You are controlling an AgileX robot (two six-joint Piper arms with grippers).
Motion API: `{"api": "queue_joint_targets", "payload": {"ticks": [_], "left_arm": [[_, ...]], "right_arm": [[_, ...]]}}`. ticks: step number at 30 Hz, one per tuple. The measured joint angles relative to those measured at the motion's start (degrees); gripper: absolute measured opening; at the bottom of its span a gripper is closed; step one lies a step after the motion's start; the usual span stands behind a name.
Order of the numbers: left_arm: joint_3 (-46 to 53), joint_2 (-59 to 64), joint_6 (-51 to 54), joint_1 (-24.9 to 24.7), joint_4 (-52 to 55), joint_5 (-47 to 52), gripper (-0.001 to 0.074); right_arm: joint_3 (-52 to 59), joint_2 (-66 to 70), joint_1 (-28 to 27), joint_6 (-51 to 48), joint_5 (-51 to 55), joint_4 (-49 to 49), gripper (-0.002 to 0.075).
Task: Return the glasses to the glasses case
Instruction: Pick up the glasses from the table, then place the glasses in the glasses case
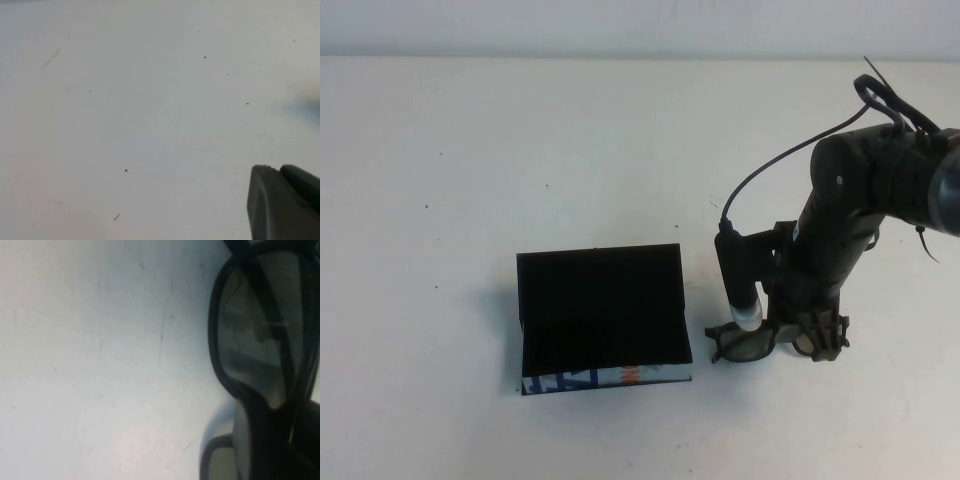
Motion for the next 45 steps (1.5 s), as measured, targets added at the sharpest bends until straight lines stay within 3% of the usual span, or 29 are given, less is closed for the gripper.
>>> {"api": "queue_joint_targets", "payload": {"ticks": [6,12,21,30,45], "left_arm": [[0.0,0.0,0.0,0.0,0.0,0.0,-0.0001],[0.0,0.0,0.0,0.0,0.0,0.0,-0.0001],[0.0,0.0,0.0,0.0,0.0,0.0,-0.0001],[0.0,0.0,0.0,0.0,0.0,0.0,-0.0001],[0.0,0.0,0.0,0.0,0.0,0.0,-0.0001]], "right_arm": [[0.0,0.0,0.0,0.0,0.0,-0.1,0.0099],[-0.2,-0.5,0.0,0.0,0.9,-0.4,0.0027],[-0.3,-2.1,0.6,1.9,2.8,1.1,0.0008],[-3.9,-8.4,6.3,11.5,13.7,1.4,0.0007],[-22.4,1.1,20.0,20.4,14.9,1.0,0.0006]]}}
